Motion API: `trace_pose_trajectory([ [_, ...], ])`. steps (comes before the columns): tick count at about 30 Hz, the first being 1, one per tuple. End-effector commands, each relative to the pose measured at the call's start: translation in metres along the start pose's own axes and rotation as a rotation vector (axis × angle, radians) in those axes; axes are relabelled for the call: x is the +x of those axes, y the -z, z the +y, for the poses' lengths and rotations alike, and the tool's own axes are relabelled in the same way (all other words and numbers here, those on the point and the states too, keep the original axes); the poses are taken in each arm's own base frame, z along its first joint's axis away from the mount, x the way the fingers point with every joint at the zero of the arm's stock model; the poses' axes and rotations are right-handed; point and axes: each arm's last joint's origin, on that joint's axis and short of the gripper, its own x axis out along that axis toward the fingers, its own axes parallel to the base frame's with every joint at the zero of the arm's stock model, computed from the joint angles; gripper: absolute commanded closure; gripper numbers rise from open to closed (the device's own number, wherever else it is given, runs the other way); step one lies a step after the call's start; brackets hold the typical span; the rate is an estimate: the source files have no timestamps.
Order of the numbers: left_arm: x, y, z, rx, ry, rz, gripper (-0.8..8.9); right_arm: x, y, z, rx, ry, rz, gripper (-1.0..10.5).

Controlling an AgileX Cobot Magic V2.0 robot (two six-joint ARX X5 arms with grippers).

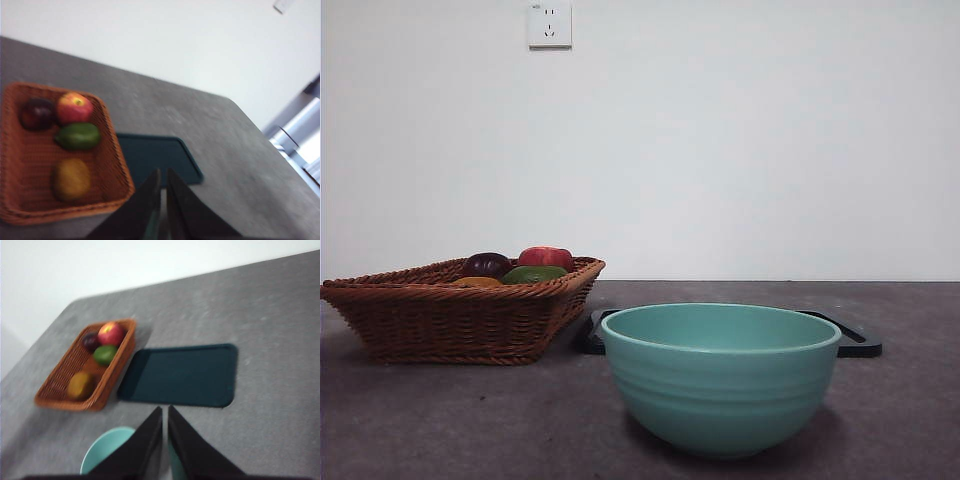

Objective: Pick up the wifruite, put it on the bowl, pick up the plate, put it on desk

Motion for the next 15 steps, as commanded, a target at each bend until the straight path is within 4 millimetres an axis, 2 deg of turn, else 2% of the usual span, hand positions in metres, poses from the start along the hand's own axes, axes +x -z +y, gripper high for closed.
trace_pose_trajectory([
  [1,0.002,-0.011,-0.004,0.021,0.044,0.017,7.96,0.005,-0.009,0.003,-0.071,-0.083,0.058,9.4],
  [7,0.015,-0.028,-0.007,0.049,0.117,0.079,7.96,0.019,-0.023,0.005,-0.085,-0.156,0.134,9.4],
  [15,0.033,-0.045,-0.012,0.055,0.170,0.164,7.96,0.032,-0.030,0.014,-0.163,-0.267,0.220,9.4],
])
